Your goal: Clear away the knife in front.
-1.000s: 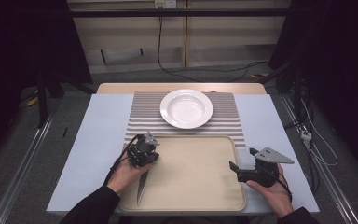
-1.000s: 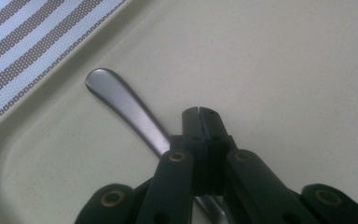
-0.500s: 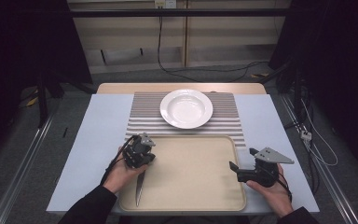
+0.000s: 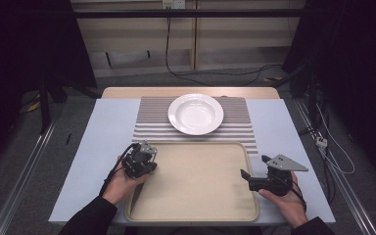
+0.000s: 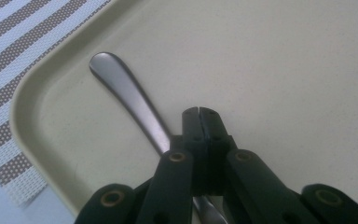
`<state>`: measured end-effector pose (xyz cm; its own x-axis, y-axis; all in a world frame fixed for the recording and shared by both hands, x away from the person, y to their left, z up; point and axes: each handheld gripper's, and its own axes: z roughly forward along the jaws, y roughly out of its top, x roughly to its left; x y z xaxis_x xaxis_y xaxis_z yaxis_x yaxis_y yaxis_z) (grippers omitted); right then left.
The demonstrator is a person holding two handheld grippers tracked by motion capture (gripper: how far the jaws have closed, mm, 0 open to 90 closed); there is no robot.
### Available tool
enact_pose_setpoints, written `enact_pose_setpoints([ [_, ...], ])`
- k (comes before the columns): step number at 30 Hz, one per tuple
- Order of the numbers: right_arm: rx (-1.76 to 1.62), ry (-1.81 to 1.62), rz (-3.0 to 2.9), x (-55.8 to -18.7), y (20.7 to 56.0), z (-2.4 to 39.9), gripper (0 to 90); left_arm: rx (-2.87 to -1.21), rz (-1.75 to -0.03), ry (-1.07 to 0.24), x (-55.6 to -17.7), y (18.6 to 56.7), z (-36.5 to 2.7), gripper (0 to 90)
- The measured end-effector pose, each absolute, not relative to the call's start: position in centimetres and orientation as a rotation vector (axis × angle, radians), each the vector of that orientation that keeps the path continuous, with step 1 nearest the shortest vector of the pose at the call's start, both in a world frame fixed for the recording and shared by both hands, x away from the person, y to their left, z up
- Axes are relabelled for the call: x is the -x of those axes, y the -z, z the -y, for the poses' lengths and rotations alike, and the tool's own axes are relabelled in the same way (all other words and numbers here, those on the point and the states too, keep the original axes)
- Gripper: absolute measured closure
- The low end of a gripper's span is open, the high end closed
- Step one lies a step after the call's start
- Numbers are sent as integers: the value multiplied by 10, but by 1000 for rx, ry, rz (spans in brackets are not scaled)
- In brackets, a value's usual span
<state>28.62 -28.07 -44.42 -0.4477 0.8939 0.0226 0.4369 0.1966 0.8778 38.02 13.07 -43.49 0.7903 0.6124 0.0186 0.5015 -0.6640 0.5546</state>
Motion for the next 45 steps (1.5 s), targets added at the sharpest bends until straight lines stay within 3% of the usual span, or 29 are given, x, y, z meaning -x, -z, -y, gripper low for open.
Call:
enact_pose_setpoints([
  [33, -1237, -1191, -1975, -287, 444, 281, 76, -2375, -932, -327, -368, 435, -158, 886],
  [37, -1234, -1186, -1975, -287, 444, 280, 77, -2318, -896, -326, -366, 430, -159, 801],
  [40, -1237, -1190, -1975, -287, 444, 280, 77, -2262, -883, -352, -365, 426, -161, 677],
  [45, -1239, -1188, -1974, -287, 444, 280, 77, -2152, -887, -408, -358, 414, -161, 341],
])
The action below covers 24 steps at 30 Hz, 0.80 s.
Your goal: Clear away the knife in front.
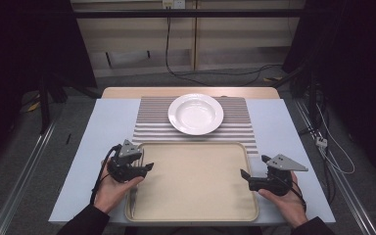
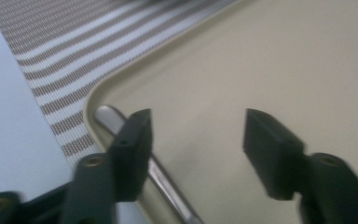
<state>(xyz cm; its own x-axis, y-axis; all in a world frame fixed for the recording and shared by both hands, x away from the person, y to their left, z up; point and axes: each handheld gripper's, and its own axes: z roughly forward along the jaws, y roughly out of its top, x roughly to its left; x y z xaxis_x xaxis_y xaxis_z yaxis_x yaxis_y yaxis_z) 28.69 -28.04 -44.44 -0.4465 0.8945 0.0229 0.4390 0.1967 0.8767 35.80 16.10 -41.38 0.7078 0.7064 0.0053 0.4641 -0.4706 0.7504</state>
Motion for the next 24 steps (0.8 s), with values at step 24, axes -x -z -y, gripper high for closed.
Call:
enact_pose_setpoints([
  [24, -1252, -1189, -1964, -287, 445, 282, 75, -2074, -972, -387, -330, 416, -201, 59],
])
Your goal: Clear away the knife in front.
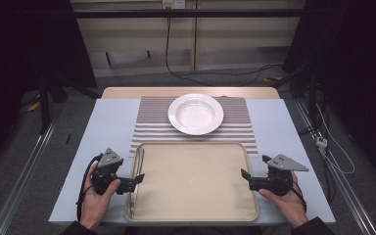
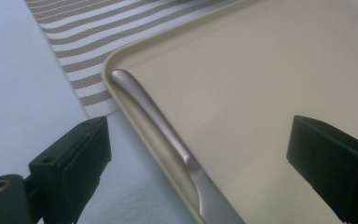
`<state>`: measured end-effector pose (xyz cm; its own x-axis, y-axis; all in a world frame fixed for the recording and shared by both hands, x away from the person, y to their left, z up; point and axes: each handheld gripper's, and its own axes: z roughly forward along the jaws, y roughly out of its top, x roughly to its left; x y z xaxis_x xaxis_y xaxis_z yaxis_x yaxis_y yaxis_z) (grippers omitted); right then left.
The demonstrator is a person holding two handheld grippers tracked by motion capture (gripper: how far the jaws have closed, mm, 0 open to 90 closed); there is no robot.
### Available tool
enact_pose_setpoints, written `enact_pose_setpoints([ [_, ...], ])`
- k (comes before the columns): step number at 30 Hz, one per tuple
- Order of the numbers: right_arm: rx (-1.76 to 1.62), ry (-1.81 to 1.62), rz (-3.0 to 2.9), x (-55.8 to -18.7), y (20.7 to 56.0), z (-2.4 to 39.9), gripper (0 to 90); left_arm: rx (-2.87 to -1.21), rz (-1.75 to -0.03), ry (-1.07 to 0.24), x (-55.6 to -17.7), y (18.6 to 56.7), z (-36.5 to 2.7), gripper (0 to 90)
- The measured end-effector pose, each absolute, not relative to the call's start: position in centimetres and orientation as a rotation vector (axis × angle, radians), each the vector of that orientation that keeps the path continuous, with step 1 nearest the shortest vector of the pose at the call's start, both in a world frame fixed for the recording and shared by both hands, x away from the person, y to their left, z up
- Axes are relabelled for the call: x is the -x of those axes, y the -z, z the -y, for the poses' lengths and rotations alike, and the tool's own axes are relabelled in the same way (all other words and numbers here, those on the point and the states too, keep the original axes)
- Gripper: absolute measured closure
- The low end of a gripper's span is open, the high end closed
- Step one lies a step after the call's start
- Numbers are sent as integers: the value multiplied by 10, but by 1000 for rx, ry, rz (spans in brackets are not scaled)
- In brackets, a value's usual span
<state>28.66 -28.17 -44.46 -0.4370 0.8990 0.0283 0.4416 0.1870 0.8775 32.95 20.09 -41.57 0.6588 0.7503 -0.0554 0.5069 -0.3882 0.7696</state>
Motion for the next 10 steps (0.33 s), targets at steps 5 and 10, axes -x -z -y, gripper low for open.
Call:
enact_pose_setpoints([
  [5, -1253, -1187, -1958, -285, 444, 283, 75, -2018, -1006, -393, -327, 423, -206, 59],
  [10, -1259, -1188, -1957, -285, 444, 284, 75, -1987, -1020, -406, -327, 421, -209, 59],
])
